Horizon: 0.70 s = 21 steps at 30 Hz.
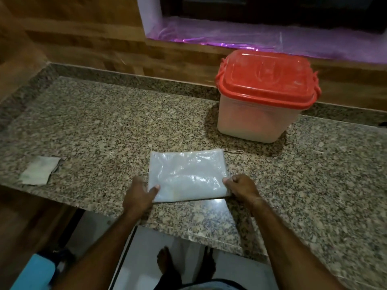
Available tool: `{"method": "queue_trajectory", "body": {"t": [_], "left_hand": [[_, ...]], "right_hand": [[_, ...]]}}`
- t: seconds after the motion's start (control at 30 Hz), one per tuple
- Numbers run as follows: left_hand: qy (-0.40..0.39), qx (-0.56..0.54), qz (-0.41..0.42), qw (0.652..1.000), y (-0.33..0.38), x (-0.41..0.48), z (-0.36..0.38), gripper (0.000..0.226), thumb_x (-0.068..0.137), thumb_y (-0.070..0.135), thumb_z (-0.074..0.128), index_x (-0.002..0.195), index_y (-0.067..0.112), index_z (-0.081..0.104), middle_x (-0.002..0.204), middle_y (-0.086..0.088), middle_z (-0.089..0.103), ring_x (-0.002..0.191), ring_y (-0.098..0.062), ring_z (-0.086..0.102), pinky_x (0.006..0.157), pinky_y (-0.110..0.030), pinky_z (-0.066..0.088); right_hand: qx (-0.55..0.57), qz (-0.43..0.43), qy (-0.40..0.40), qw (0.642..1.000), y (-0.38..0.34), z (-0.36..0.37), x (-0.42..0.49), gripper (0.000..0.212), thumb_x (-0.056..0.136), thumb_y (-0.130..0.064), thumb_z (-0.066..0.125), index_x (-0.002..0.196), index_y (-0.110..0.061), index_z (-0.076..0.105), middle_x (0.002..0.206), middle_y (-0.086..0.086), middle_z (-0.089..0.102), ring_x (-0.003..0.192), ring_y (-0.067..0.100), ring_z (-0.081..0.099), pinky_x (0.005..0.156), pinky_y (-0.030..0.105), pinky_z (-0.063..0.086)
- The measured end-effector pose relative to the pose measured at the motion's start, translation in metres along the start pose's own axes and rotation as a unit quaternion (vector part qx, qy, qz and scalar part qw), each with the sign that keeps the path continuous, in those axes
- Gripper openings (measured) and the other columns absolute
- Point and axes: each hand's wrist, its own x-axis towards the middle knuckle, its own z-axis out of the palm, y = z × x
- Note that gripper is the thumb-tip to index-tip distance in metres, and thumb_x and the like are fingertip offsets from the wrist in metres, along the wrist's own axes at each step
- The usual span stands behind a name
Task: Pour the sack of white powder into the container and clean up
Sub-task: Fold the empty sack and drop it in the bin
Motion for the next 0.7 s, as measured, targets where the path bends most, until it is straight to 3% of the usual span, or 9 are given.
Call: {"method": "queue_trajectory", "body": {"t": [0.03, 0.1, 0.17, 0.23, 0.33, 0.4, 0.5, 0.6, 0.7], "left_hand": [[0.029, 0.047, 0.046, 0.997, 0.006, 0.002, 0.002, 0.077, 0.087, 0.053, 0.074, 0.146, 0.015, 0.040, 0.144, -0.021, 0.051, 0.123, -0.039, 0.057, 0.094, -0.054, 0.055], [0.039, 0.134, 0.166, 0.976, 0.016, 0.013, 0.004, 0.100, 0.088, 0.063, 0.065, 0.164, 0.026, 0.012, 0.170, -0.017, 0.013, 0.151, -0.042, 0.024, 0.111, -0.060, 0.038], [-0.022, 0.225, 0.232, 0.946, 0.023, 0.026, 0.009, 0.099, 0.088, 0.081, 0.036, 0.165, 0.032, -0.002, 0.172, -0.012, -0.011, 0.157, -0.041, 0.006, 0.118, -0.061, 0.026], [-0.097, 0.274, 0.208, 0.934, 0.021, 0.034, 0.015, 0.104, 0.080, 0.091, 0.007, 0.164, 0.032, -0.010, 0.166, -0.006, -0.025, 0.159, -0.037, -0.002, 0.121, -0.062, 0.020], [-0.136, 0.312, 0.177, 0.923, 0.003, 0.035, 0.029, 0.111, 0.071, 0.090, -0.011, 0.162, 0.028, -0.016, 0.165, 0.000, -0.033, 0.158, -0.030, -0.014, 0.124, -0.061, 0.008], [-0.122, 0.315, 0.181, 0.924, 0.000, 0.034, 0.032, 0.113, 0.075, 0.090, -0.006, 0.164, 0.021, -0.006, 0.170, -0.005, -0.022, 0.159, -0.031, -0.013, 0.124, -0.062, 0.003], [-0.036, 0.330, 0.292, 0.897, 0.004, 0.043, 0.030, 0.118, 0.077, 0.095, 0.023, 0.158, 0.010, 0.031, 0.172, -0.018, 0.004, 0.158, -0.039, 0.001, 0.121, -0.063, -0.002], [-0.082, 0.357, 0.350, 0.862, 0.016, 0.061, 0.022, 0.130, 0.068, 0.098, 0.037, 0.166, 0.019, 0.004, 0.167, -0.017, -0.021, 0.157, -0.039, -0.010, 0.122, -0.061, -0.007], [-0.162, 0.387, 0.295, 0.858, 0.025, 0.073, 0.016, 0.147, 0.053, 0.106, 0.037, 0.160, 0.025, -0.022, 0.167, -0.014, -0.030, 0.158, -0.036, -0.014, 0.123, -0.064, -0.005]], "right_hand": [[-0.026, 0.002, 0.002, 1.000, -0.002, 0.000, 0.001, 0.052, 0.095, -0.043, 0.069, 0.054, -0.016, 0.051, 0.055, -0.003, 0.053, 0.055, 0.019, 0.051, 0.057, 0.030, 0.035], [-0.065, 0.011, 0.004, 0.998, -0.008, 0.001, 0.002, 0.049, 0.095, -0.046, 0.067, 0.059, -0.015, 0.055, 0.062, -0.002, 0.059, 0.062, 0.022, 0.057, 0.057, 0.030, 0.036], [-0.094, 0.033, 0.005, 0.995, -0.010, 0.002, 0.004, 0.044, 0.093, -0.051, 0.067, 0.067, -0.016, 0.059, 0.077, 0.003, 0.068, 0.073, 0.026, 0.064, 0.062, 0.030, 0.040], [-0.107, 0.048, 0.012, 0.993, -0.012, 0.005, 0.007, 0.038, 0.092, -0.053, 0.067, 0.077, -0.017, 0.064, 0.095, 0.010, 0.075, 0.088, 0.029, 0.069, 0.071, 0.031, 0.044], [-0.122, 0.072, 0.037, 0.989, -0.021, 0.009, 0.002, 0.037, 0.092, -0.051, 0.069, 0.099, -0.014, 0.071, 0.113, 0.012, 0.075, 0.102, 0.031, 0.069, 0.082, 0.034, 0.049], [-0.174, 0.050, 0.098, 0.979, -0.029, 0.017, -0.003, 0.041, 0.091, -0.045, 0.073, 0.117, -0.014, 0.065, 0.125, 0.012, 0.068, 0.112, 0.032, 0.065, 0.091, 0.039, 0.051], [-0.244, -0.107, 0.147, 0.953, -0.050, 0.038, -0.006, 0.086, 0.084, -0.055, 0.076, 0.154, -0.025, 0.037, 0.164, 0.016, 0.034, 0.148, 0.036, 0.036, 0.117, 0.057, 0.034], [-0.317, -0.177, -0.023, 0.932, -0.077, 0.058, 0.009, 0.118, 0.077, -0.075, 0.070, 0.166, -0.040, 0.000, 0.176, 0.004, -0.010, 0.161, 0.034, -0.011, 0.123, 0.071, 0.000], [-0.373, -0.136, -0.102, 0.912, -0.085, 0.063, 0.028, 0.134, 0.069, -0.080, 0.073, 0.163, -0.041, -0.014, 0.172, 0.001, -0.027, 0.158, 0.035, -0.024, 0.120, 0.076, -0.006]]}}
